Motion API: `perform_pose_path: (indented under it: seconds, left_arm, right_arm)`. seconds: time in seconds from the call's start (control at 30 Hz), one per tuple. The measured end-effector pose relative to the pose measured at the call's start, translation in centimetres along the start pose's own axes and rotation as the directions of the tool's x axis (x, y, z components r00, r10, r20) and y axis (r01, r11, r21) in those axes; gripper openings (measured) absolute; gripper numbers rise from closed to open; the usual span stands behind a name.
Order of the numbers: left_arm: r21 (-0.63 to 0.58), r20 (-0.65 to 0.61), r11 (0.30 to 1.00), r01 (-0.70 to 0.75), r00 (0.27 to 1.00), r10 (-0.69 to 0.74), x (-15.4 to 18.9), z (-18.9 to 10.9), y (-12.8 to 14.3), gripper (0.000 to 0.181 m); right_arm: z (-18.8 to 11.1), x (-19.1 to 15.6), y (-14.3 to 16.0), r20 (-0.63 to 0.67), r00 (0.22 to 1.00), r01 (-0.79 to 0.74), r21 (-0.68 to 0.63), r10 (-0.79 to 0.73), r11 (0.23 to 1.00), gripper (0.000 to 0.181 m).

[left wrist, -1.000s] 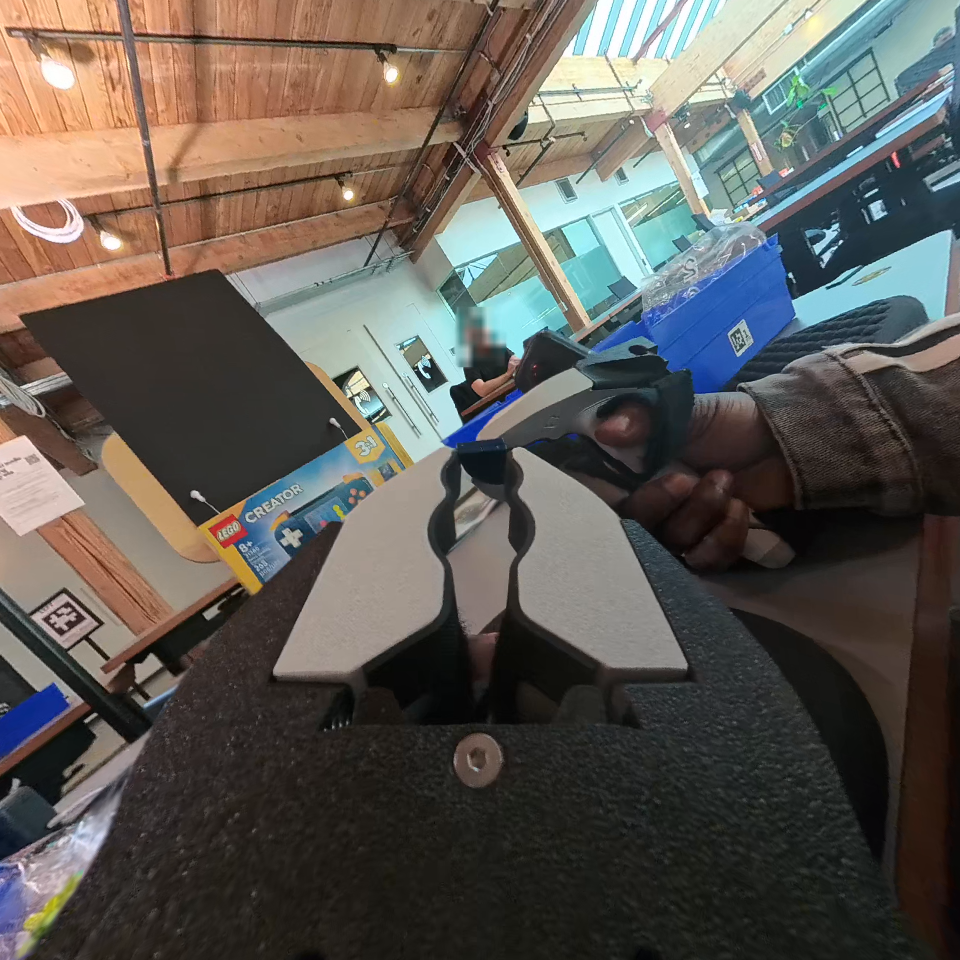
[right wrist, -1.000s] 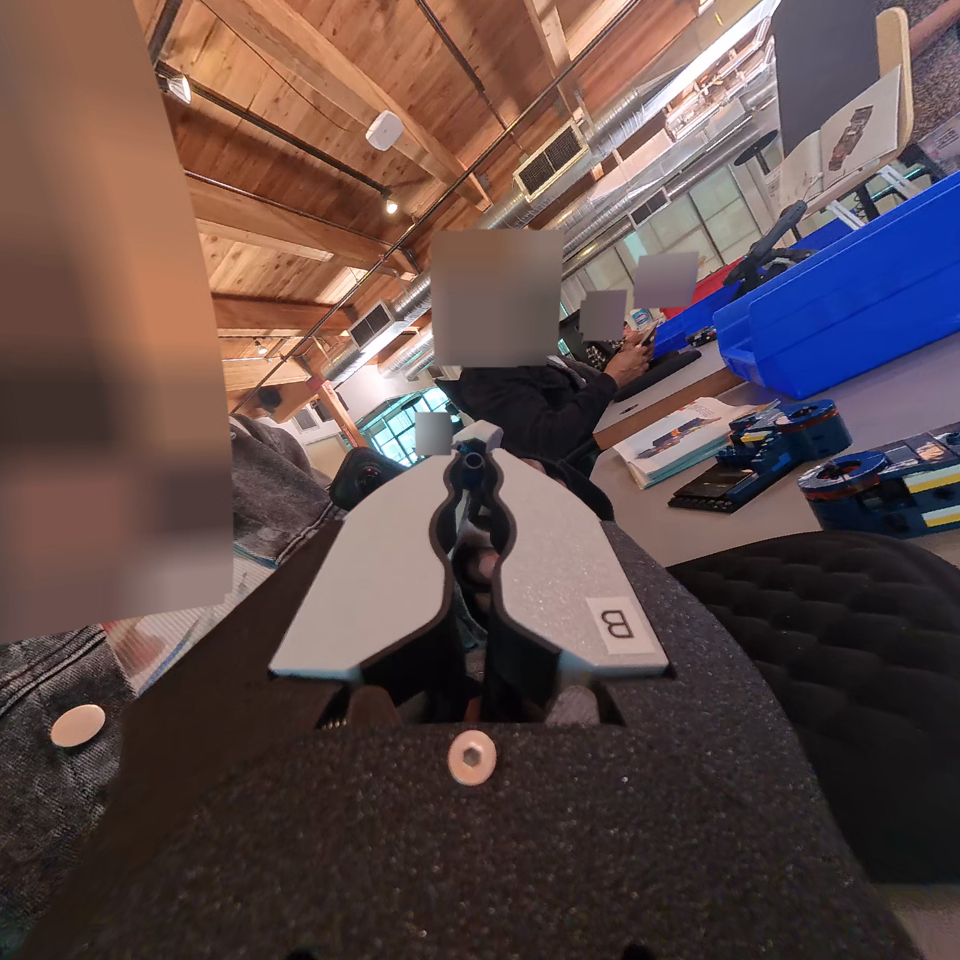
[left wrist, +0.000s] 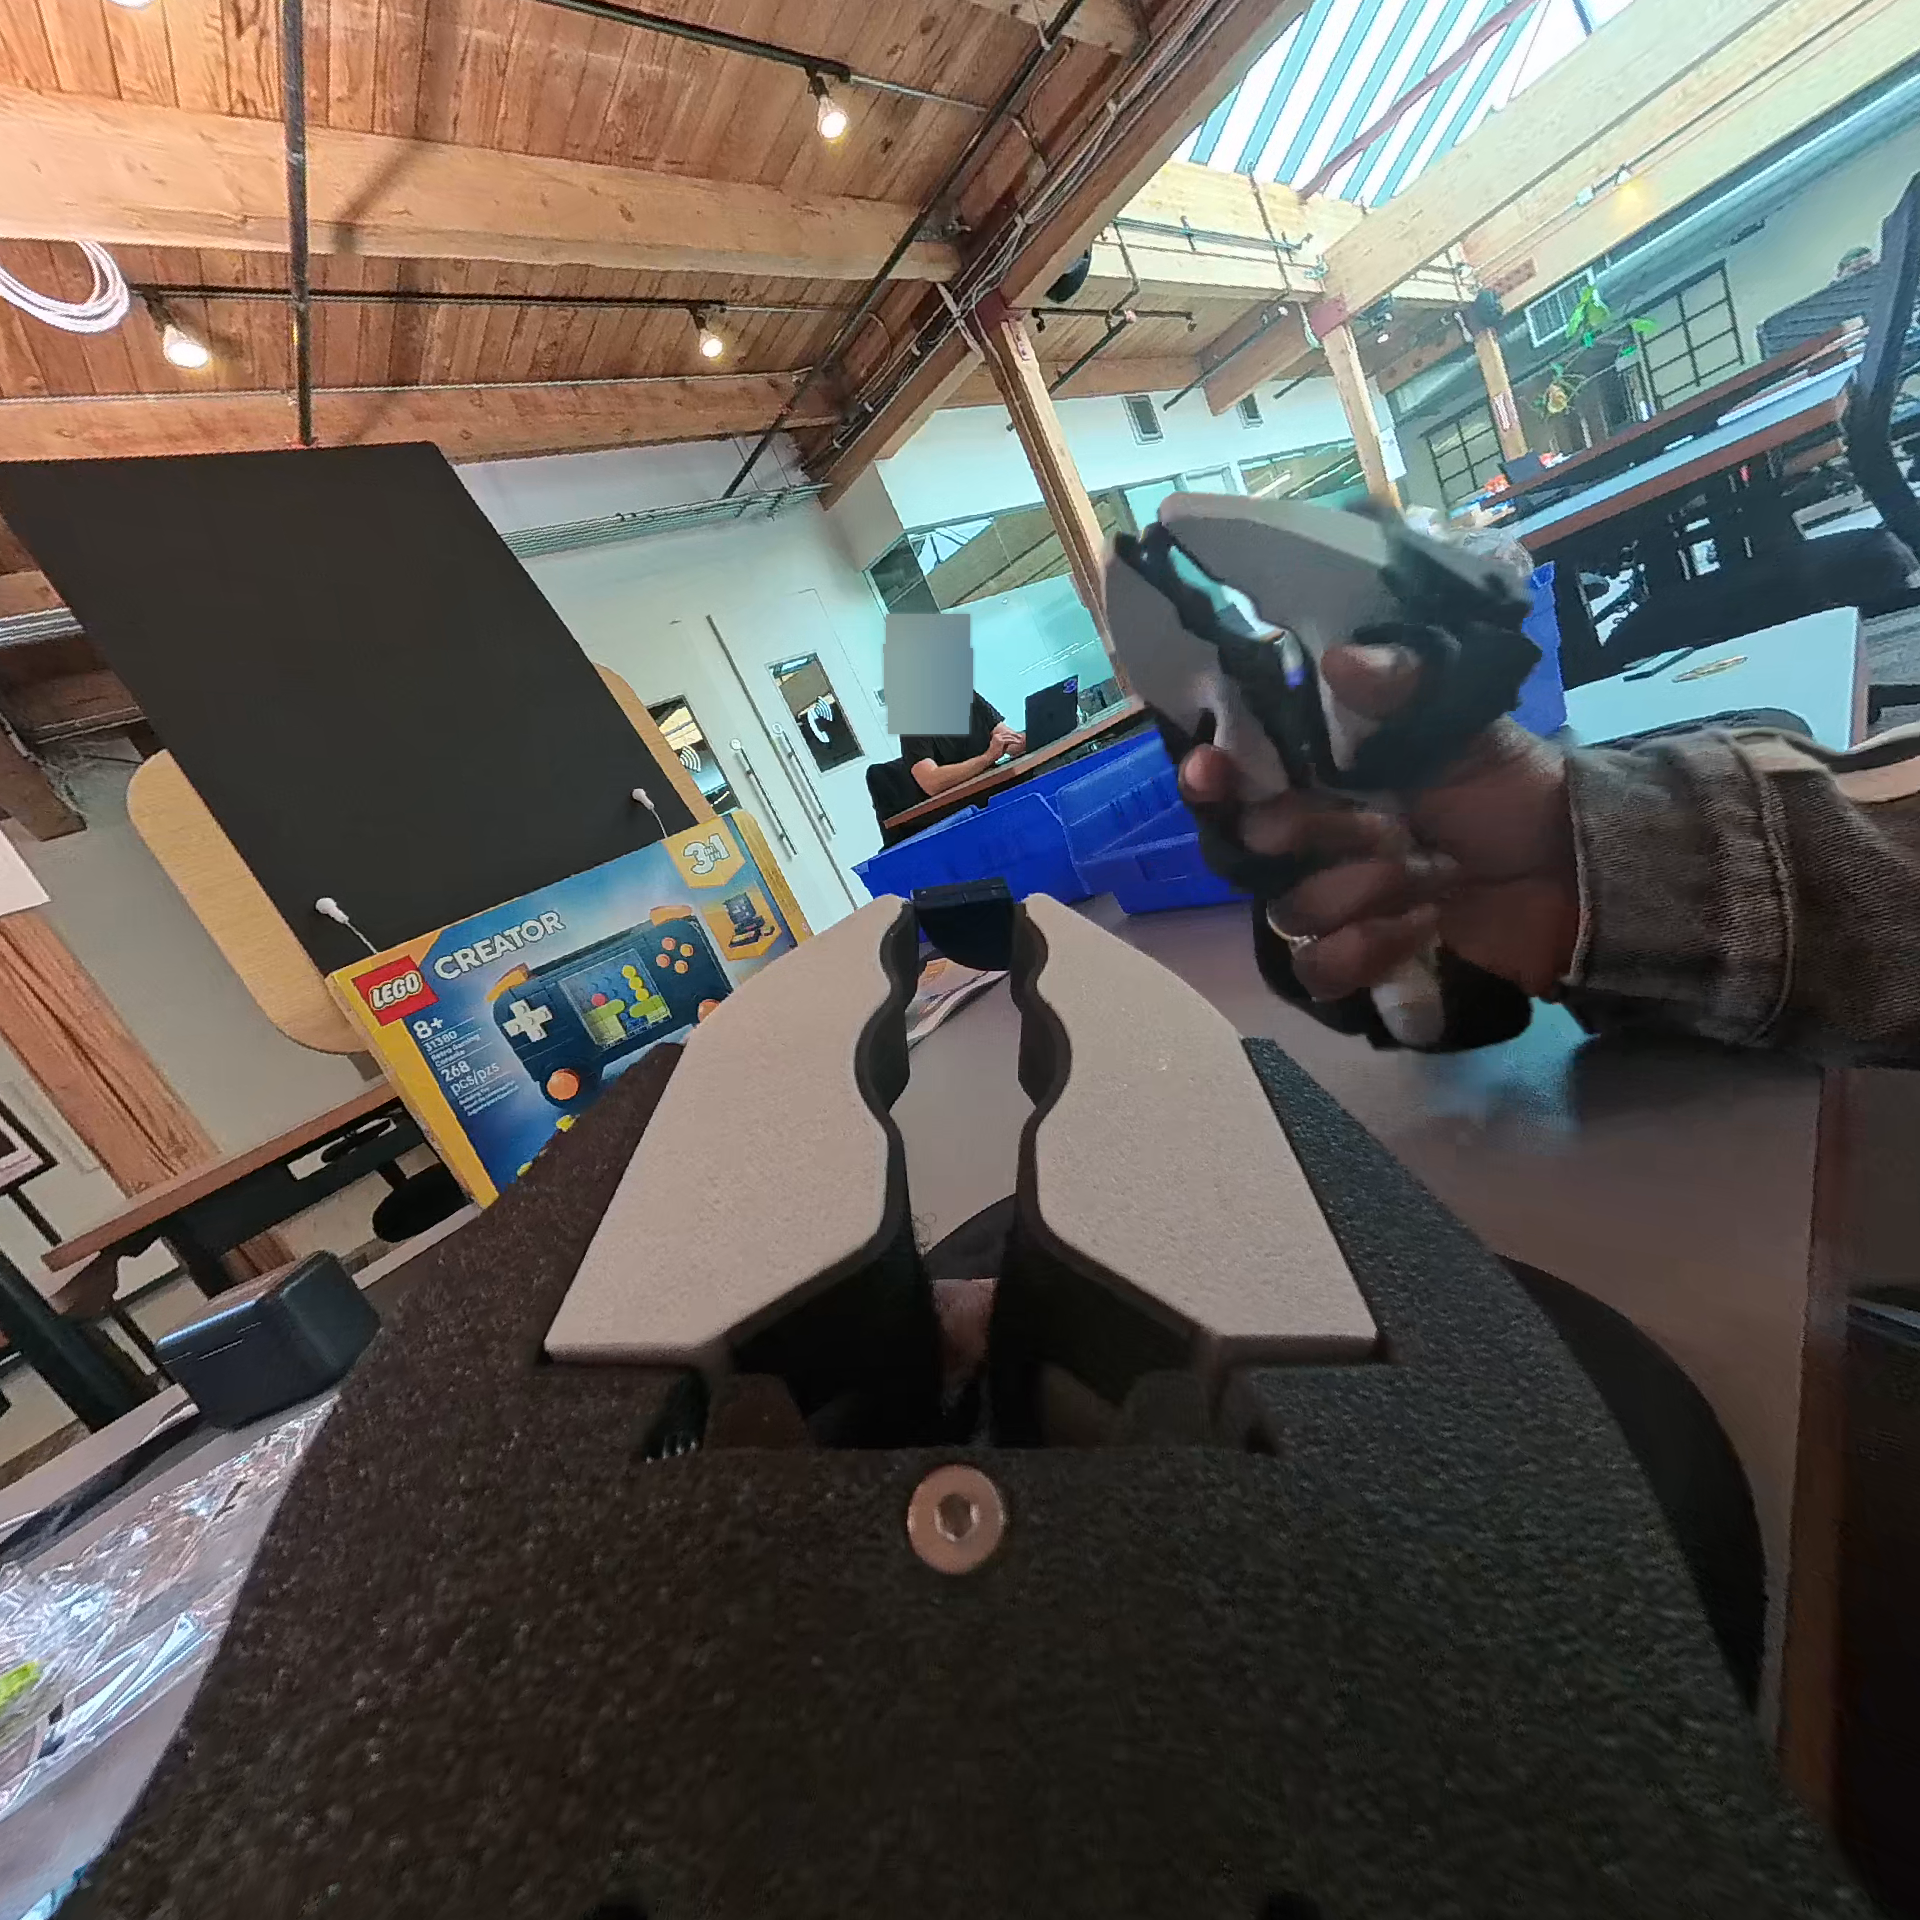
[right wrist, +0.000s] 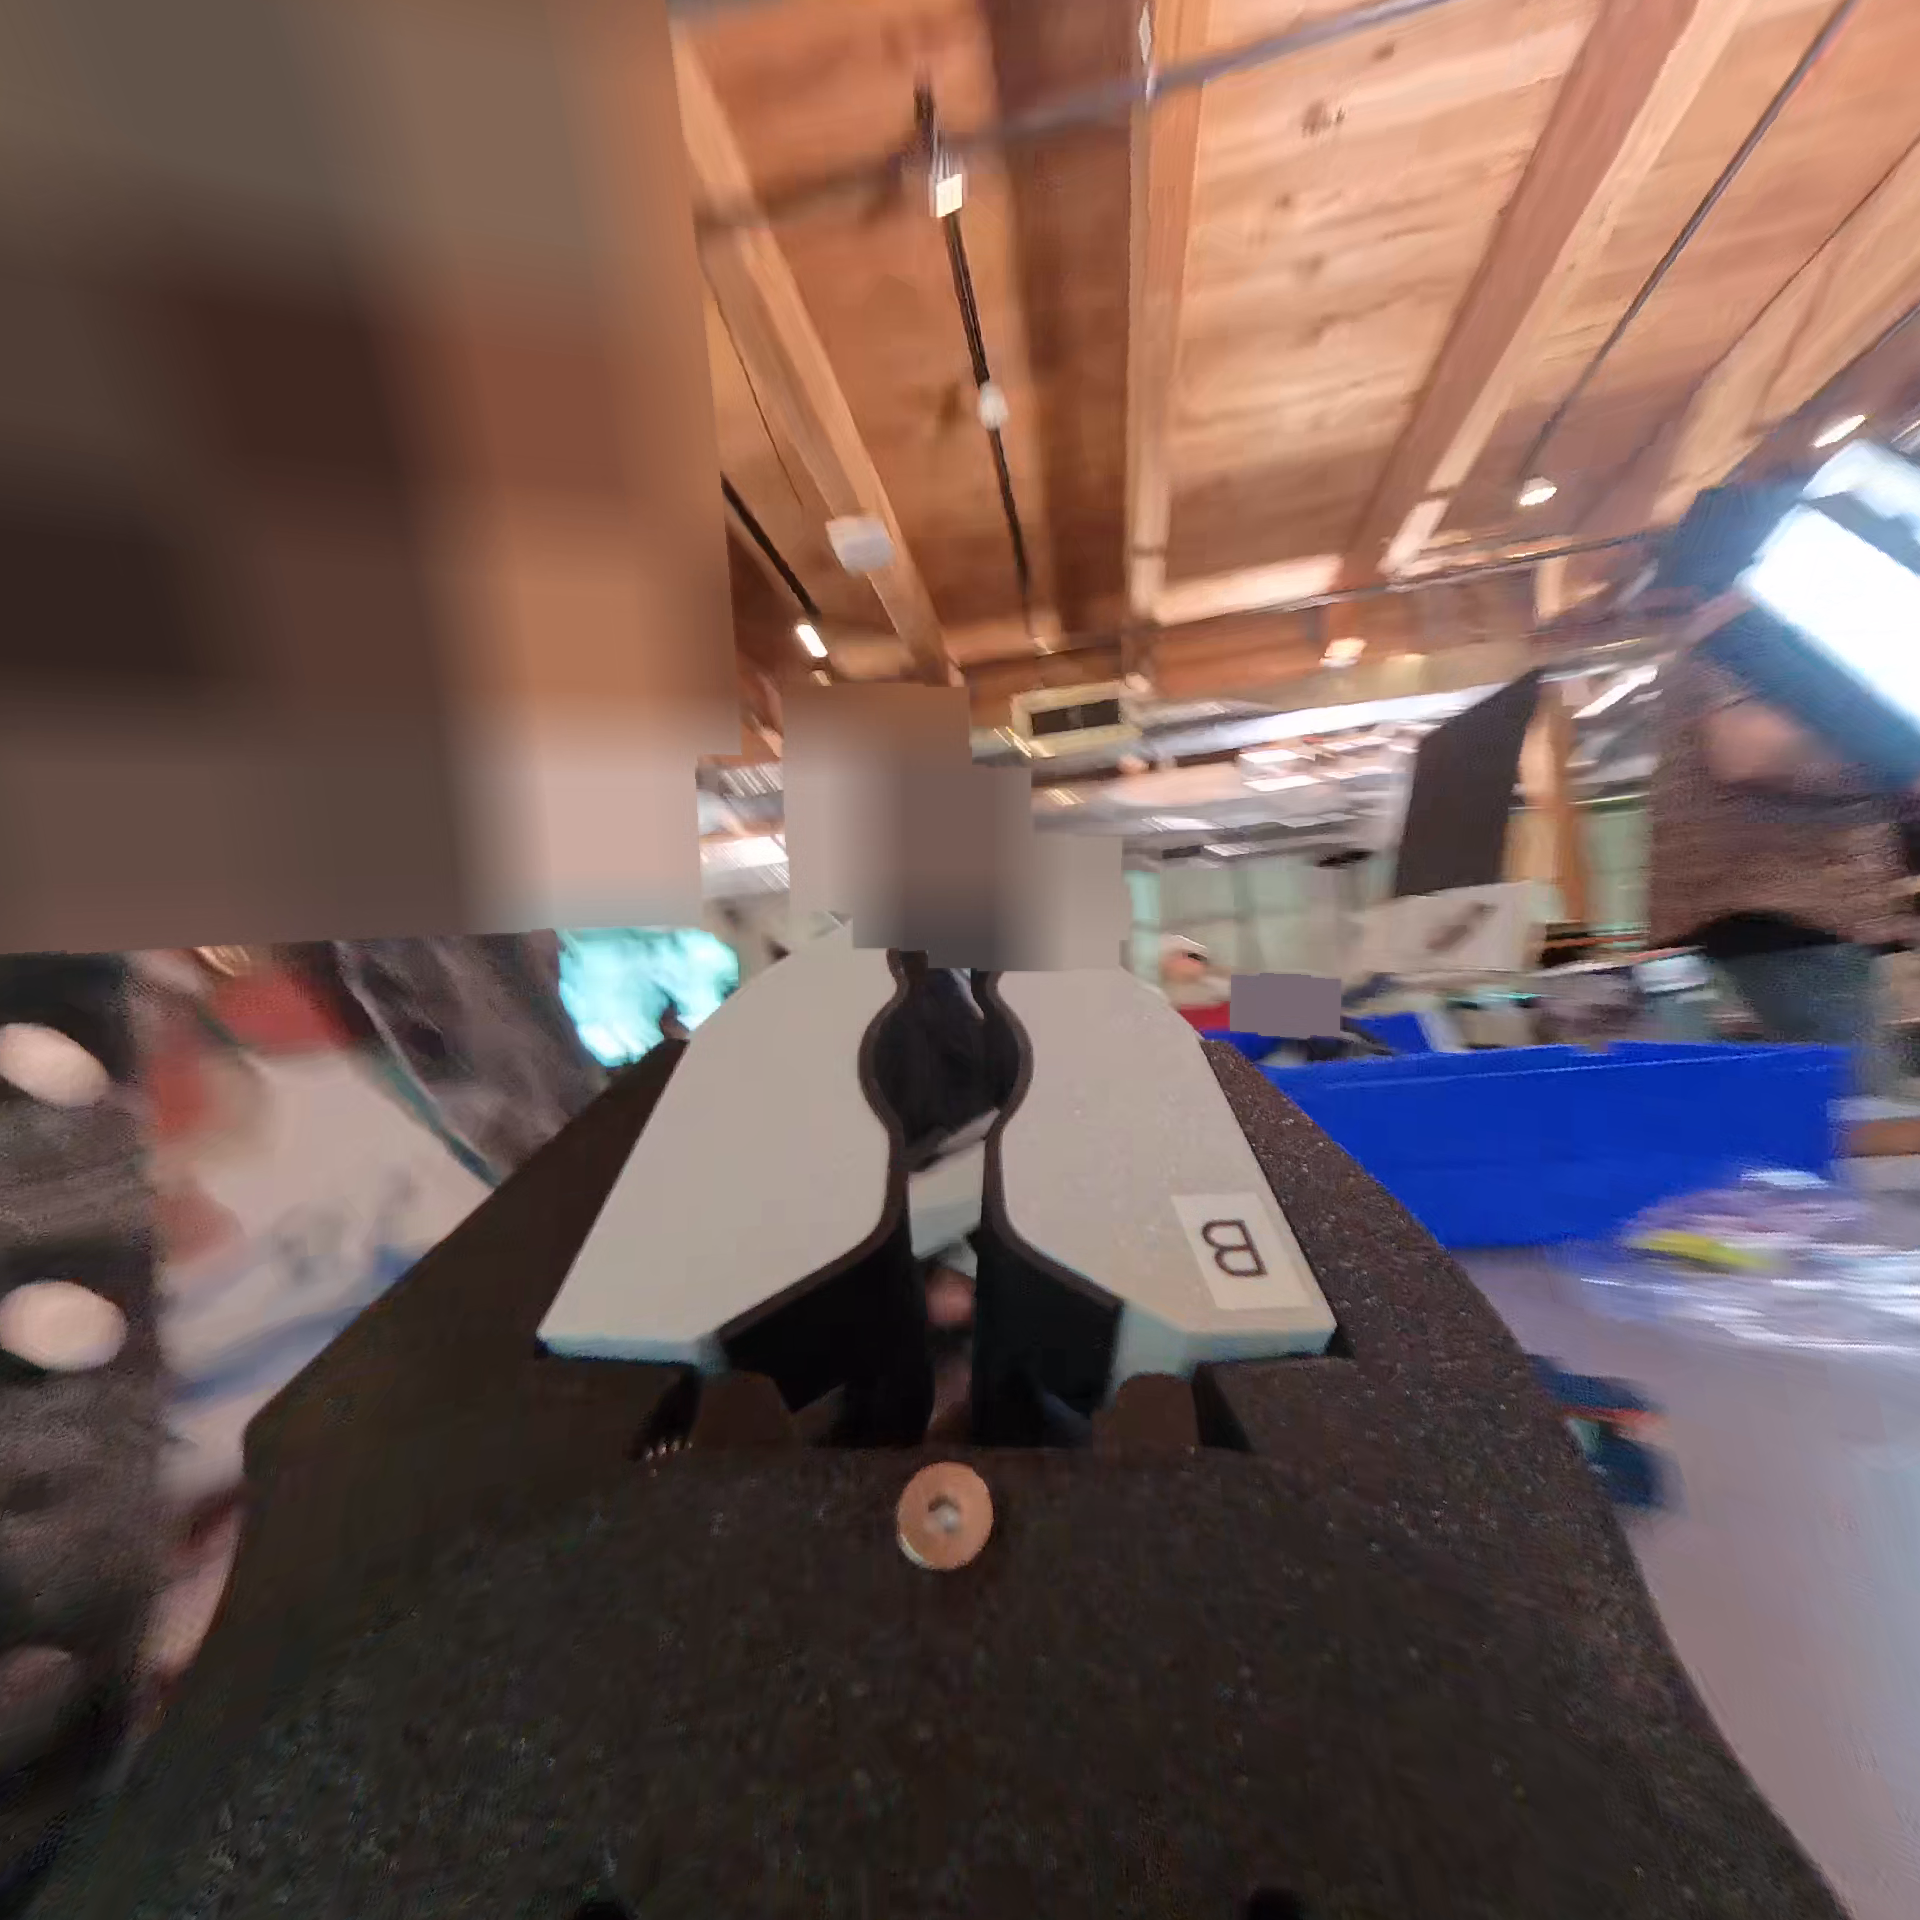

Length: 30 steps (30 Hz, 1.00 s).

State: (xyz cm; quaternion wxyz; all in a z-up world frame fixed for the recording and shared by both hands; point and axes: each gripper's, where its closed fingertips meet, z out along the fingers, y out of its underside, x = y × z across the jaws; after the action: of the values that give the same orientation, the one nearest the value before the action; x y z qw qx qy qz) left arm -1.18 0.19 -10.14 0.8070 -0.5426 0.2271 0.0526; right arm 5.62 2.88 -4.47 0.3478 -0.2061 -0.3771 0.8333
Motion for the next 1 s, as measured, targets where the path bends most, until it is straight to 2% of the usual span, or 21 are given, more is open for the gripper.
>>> perform_pose_path:
  seconds: [0.07, 0.13, 0.37, 0.5, 0.57, 0.6, 0.67, 0.7, 0.73, 0.8, 0.83, 0.9, 1.0]
  left_arm:
    - [-0.005, 0.001, 1.000, 0.000, 1.000, 0.000, 0.0, 0.0, 0.1, 0.016]
    - [-0.009, 0.001, 1.000, -0.002, 1.000, 0.002, 0.0, 0.1, 0.2, 0.016]
    - [-0.012, -0.001, 1.000, -0.007, 1.000, 0.007, 0.1, 0.1, 0.2, 0.016]
    - [-0.013, -0.001, 1.000, -0.009, 1.000, 0.009, 0.1, 0.1, 0.2, 0.016]
    - [-0.013, -0.003, 1.000, -0.010, 1.000, 0.010, 0.1, 0.1, 0.2, 0.016]
    - [-0.014, -0.004, 1.000, -0.011, 1.000, 0.011, 0.1, 0.1, 0.2, 0.016]
    - [-0.016, -0.007, 1.000, -0.013, 1.000, 0.013, 0.2, 0.1, 0.2, 0.016]
    - [-0.017, -0.009, 1.000, -0.014, 1.000, 0.014, 0.2, 0.1, 0.2, 0.016]
    - [-0.019, -0.010, 1.000, -0.016, 1.000, 0.016, 0.2, 0.1, 0.2, 0.016]
    - [-0.021, -0.011, 1.000, -0.020, 1.000, 0.019, 0.3, 0.1, 0.3, 0.016]
    - [-0.023, -0.010, 1.000, -0.020, 1.000, 0.020, 0.2, 0.1, 0.3, 0.016]
    - [-0.026, -0.009, 0.999, -0.019, 1.000, 0.019, 0.2, 0.1, 0.4, 0.016]
    - [-0.027, -0.004, 1.000, -0.014, 1.000, 0.014, 0.1, 0.1, 0.4, 0.016]
  right_arm:
    - [0.4, -0.1, 0.8, -0.075, 0.963, 0.245, -0.157, -0.259, 0.957, 0.007]
    - [0.7, -0.6, 0.6, -0.084, 0.919, 0.356, -0.239, -0.385, 0.903, 0.007]
    - [0.6, -1.8, -1.3, -0.093, 0.799, 0.520, -0.391, -0.594, 0.760, 0.008]
    - [-2.3, -1.8, -3.1, -0.166, 0.680, 0.548, -0.532, -0.714, 0.645, 0.008]
    - [-6.0, 0.0, -6.2, -0.305, 0.552, 0.476, -0.649, -0.776, 0.594, 0.008]
    - [-8.5, 1.3, -8.2, -0.393, 0.461, 0.400, -0.709, -0.796, 0.581, 0.008]
    - [-15.1, 4.0, -12.3, -0.558, 0.247, 0.129, -0.792, -0.793, 0.597, 0.008]
    - [-18.3, 4.9, -14.0, -0.611, 0.160, -0.016, -0.787, -0.775, 0.617, 0.008]
    - [-20.9, 5.7, -15.3, -0.652, 0.112, -0.126, -0.758, -0.750, 0.640, 0.008]
    - [-24.8, 7.1, -17.1, -0.761, 0.059, -0.299, -0.631, -0.646, 0.716, 0.008]
    - [-26.3, 7.7, -17.5, -0.811, 0.041, -0.370, -0.555, -0.584, 0.745, 0.019]
    - [-28.3, 8.6, -17.6, -0.866, 0.026, -0.477, -0.450, -0.500, 0.755, 0.034]
    - [-29.5, 9.5, -17.9, -0.854, 0.017, -0.495, -0.459, -0.519, 0.738, 0.041]
